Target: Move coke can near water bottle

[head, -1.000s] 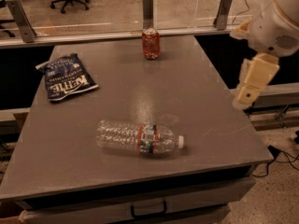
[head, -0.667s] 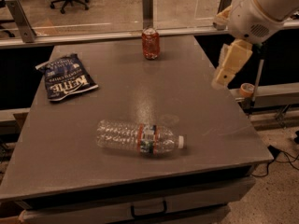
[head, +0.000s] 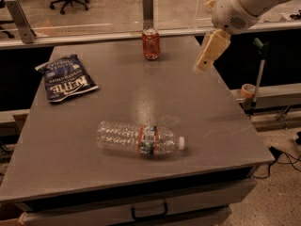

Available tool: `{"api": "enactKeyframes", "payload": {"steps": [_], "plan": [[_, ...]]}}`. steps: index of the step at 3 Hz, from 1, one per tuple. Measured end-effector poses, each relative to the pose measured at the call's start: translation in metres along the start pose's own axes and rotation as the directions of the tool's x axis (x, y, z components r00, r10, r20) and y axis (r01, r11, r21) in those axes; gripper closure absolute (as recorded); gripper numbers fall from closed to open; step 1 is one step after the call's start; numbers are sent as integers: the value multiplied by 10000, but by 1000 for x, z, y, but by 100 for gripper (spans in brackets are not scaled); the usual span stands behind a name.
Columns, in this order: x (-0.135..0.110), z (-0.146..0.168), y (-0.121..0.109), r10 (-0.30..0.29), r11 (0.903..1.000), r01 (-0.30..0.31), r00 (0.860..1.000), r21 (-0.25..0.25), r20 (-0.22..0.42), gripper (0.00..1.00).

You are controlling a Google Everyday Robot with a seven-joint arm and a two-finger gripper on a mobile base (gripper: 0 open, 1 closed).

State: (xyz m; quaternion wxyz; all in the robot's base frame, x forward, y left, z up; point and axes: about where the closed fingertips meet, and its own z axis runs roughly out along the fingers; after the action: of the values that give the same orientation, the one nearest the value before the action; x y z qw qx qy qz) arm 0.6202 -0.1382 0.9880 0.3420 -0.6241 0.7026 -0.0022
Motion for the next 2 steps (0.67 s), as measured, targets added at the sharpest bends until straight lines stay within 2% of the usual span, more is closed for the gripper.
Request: {"api": "enactKeyframes", "payload": {"steps": [1, 2], "plan": [[0, 0, 0, -1, 10000, 1, 10000, -9, -7, 0], [5, 31, -17, 751, 9968, -767, 9954, 246, 600, 0]]}}
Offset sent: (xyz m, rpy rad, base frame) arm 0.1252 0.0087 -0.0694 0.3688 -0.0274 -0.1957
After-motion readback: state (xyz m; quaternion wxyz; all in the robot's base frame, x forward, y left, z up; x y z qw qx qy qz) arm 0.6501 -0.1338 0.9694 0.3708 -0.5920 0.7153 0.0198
